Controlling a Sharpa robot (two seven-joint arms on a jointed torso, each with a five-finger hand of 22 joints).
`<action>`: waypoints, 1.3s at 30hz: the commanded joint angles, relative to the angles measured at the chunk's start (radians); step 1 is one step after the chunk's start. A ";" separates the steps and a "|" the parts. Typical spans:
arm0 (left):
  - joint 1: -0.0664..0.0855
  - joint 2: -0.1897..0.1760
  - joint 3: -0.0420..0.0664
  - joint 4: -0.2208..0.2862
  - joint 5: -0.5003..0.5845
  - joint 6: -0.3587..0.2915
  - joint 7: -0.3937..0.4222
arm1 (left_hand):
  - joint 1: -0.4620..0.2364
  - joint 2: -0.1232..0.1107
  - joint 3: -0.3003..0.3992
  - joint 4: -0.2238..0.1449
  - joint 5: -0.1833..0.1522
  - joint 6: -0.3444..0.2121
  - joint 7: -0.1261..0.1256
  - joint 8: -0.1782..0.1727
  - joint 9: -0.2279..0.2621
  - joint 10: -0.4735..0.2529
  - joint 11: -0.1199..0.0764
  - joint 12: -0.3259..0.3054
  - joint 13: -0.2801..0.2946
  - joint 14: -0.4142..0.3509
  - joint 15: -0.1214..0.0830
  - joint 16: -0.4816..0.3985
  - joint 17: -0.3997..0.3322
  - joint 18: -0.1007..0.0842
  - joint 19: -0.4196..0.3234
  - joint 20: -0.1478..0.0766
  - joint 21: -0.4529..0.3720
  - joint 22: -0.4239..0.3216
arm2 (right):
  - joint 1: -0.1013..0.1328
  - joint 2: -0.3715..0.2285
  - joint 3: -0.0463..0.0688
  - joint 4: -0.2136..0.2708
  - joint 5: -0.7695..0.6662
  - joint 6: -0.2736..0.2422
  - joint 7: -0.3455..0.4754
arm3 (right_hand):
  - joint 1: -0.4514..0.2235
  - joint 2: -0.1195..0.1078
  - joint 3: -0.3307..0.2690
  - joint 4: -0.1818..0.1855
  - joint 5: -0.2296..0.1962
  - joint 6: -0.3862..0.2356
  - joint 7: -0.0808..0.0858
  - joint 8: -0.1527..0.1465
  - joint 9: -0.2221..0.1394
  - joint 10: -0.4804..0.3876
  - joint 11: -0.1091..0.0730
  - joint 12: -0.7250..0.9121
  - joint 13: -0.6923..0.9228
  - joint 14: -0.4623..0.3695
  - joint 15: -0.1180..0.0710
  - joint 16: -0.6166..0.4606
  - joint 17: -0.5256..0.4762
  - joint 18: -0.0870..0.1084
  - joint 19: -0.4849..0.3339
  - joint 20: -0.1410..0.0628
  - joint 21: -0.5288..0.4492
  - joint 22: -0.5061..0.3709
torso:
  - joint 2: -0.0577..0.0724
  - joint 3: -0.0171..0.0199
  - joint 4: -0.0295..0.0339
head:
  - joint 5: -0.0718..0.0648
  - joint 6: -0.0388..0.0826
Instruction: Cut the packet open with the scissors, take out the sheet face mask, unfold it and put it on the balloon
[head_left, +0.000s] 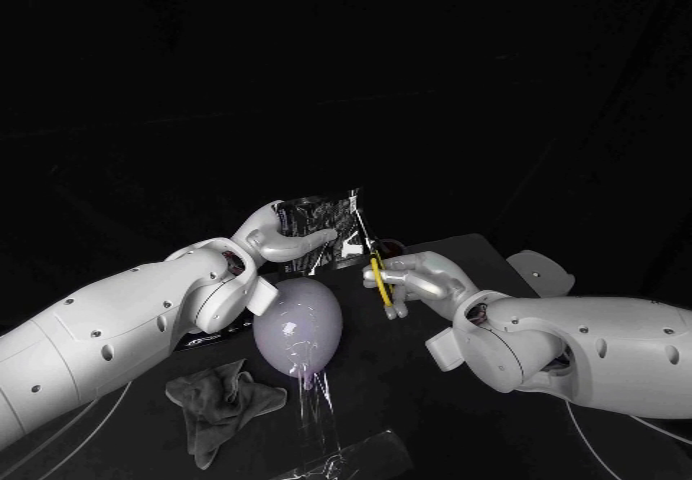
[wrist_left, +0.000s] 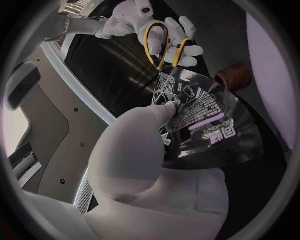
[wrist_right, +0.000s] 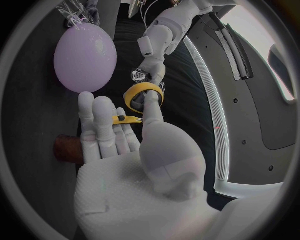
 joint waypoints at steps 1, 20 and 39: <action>-0.001 0.003 0.000 0.001 0.004 -0.014 0.017 | -0.001 0.008 0.000 -0.005 0.003 0.005 0.001 0.003 0.044 0.005 0.001 -0.004 0.000 0.001 -0.004 -0.003 0.001 0.021 0.004 0.000 0.004 0.000 | 0.002 -0.005 0.002 0.006 -0.009 0.013 0.006 | -0.010 0.001 -0.029 0.004 -0.005 -0.003 0.046 0.000 0.000 -0.006 0.001 0.003 0.000 -0.006 0.000 0.004 -0.001 0.011 -0.002 0.005 -0.001 0.000 | 0.000 0.0009 -0.0002 | 0.002 0.000; -0.001 0.003 0.000 0.012 0.003 -0.021 0.023 | -0.002 0.008 0.000 -0.006 0.003 0.005 0.001 0.003 0.044 0.005 0.001 -0.004 0.000 0.001 -0.004 -0.003 0.001 0.021 0.004 0.000 0.004 0.000 | -0.003 0.005 -0.001 0.005 0.005 0.015 0.008 | -0.023 -0.004 -0.029 0.007 -0.005 -0.014 0.049 -0.005 -0.003 -0.020 0.005 0.002 -0.001 -0.014 0.004 0.006 -0.005 0.011 -0.006 0.009 -0.002 -0.003 | 0.000 0.0016 -0.0006 | -0.002 0.003; 0.000 0.001 0.000 0.012 -0.020 -0.038 0.040 | -0.002 0.008 0.000 -0.007 0.003 0.005 0.001 0.002 0.045 0.005 0.001 -0.004 0.000 0.001 -0.004 -0.004 0.001 0.021 0.004 -0.001 0.004 0.000 | 0.003 0.005 0.001 0.009 0.046 0.016 0.010 | -0.053 -0.016 -0.028 0.015 -0.005 -0.061 0.047 -0.010 -0.014 -0.034 0.004 0.004 0.000 -0.028 0.005 0.014 -0.012 0.013 -0.015 0.013 -0.001 -0.009 | 0.000 0.0013 -0.0002 | -0.004 0.004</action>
